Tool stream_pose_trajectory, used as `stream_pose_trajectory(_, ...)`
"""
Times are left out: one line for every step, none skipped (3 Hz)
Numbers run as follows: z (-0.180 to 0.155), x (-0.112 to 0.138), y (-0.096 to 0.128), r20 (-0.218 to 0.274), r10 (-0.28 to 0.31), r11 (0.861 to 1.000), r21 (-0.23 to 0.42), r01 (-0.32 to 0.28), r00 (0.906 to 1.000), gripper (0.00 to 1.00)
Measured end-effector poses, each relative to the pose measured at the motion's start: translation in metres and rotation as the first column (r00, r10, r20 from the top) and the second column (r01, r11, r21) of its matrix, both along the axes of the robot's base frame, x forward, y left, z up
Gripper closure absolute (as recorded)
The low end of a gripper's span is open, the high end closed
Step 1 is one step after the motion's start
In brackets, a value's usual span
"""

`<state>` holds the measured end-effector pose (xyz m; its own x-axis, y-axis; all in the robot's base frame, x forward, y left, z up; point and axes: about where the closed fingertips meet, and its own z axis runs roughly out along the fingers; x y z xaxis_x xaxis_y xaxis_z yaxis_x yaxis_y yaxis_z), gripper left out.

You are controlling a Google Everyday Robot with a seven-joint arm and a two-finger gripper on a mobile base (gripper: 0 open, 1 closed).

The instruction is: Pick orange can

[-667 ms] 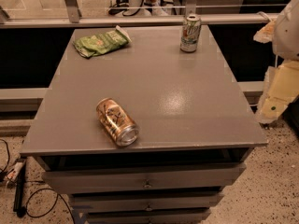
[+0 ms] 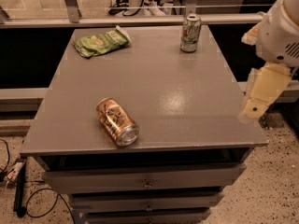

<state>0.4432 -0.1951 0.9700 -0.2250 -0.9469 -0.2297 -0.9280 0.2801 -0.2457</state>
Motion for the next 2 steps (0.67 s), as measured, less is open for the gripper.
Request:
stream_pose_trajectory(-0.019, 0.019, 0.058, -0.022, -0.008, 0.997, 0.079, 0.009, 0.9997, 0.00)
stream_pose_trajectory(-0.044, 0.036, 0.125, -0.081, -0.060, 0.979, 0.189, 0.074, 0.9949, 0.00)
